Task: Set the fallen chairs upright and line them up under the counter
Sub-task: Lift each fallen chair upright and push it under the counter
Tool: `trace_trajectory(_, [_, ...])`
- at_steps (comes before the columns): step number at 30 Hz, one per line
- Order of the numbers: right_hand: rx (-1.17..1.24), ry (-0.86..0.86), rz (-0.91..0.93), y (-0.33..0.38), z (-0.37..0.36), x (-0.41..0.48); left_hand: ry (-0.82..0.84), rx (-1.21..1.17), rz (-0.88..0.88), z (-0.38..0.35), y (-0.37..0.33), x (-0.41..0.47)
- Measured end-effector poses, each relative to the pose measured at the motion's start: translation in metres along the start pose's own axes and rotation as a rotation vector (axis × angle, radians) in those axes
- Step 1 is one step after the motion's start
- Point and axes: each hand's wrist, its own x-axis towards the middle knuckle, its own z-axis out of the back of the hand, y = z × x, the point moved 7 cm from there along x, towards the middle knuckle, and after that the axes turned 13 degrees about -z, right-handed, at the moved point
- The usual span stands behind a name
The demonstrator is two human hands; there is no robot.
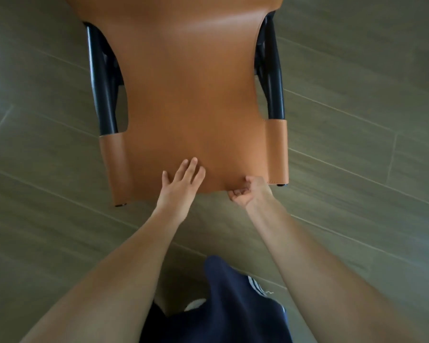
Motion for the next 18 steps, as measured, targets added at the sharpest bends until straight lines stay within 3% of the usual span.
trace_trajectory(18, [0.018,0.138,-0.032,0.038,-0.099,-0.249,-0.157,-0.011,0.04,0.279,0.018,-0.072])
